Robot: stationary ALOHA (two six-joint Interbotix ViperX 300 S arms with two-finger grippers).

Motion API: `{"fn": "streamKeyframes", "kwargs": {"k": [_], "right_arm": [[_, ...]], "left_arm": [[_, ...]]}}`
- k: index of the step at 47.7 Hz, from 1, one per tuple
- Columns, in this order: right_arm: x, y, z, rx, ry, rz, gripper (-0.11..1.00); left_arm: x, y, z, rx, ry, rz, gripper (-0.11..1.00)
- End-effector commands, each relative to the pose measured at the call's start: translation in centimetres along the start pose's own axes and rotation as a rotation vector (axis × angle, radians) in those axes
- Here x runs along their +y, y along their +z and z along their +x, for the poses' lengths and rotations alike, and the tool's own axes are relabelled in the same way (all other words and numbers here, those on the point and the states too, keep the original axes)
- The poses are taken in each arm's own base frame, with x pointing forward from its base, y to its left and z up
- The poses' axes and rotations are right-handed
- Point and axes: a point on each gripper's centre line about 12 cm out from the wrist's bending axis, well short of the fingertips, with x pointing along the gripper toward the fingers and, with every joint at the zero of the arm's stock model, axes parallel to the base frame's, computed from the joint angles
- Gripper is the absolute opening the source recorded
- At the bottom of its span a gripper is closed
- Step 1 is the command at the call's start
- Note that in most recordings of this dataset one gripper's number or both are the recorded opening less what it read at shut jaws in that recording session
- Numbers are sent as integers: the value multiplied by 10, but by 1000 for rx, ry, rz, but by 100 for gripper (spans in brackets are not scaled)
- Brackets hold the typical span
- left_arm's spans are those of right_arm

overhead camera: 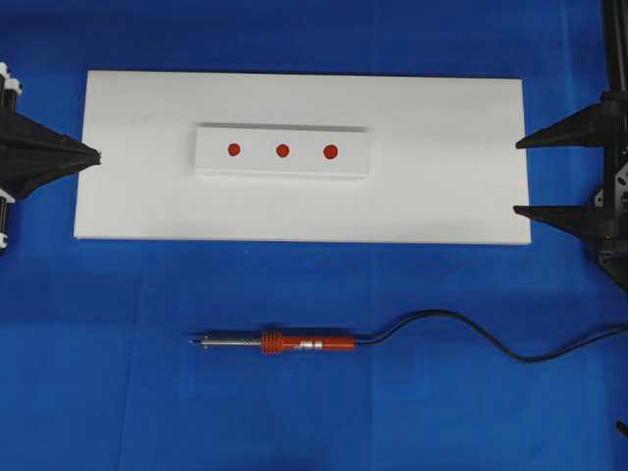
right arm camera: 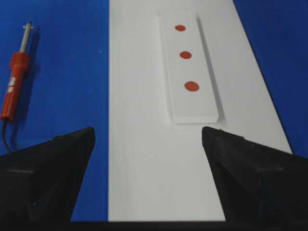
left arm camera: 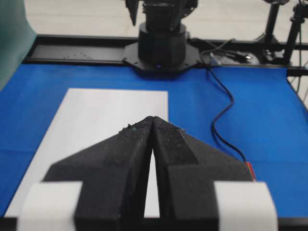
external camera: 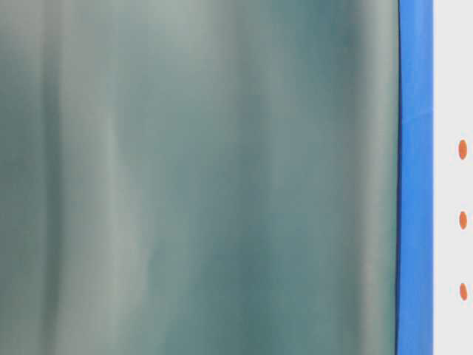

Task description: Touch the tip of the soldering iron to the mark.

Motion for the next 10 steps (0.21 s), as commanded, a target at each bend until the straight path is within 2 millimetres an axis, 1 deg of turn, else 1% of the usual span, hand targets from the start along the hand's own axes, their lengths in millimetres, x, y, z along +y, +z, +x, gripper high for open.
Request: {"fn": "streamKeyframes", "kwargs": {"k": [1, 10], "right_arm": [[2, 5, 1, -10, 7, 1, 80], [2, 5, 1, -10, 7, 1, 80]], "left_arm": [[0, 4, 1, -11, -2, 1, 0], [0, 4, 1, -11, -2, 1, 0]]}}
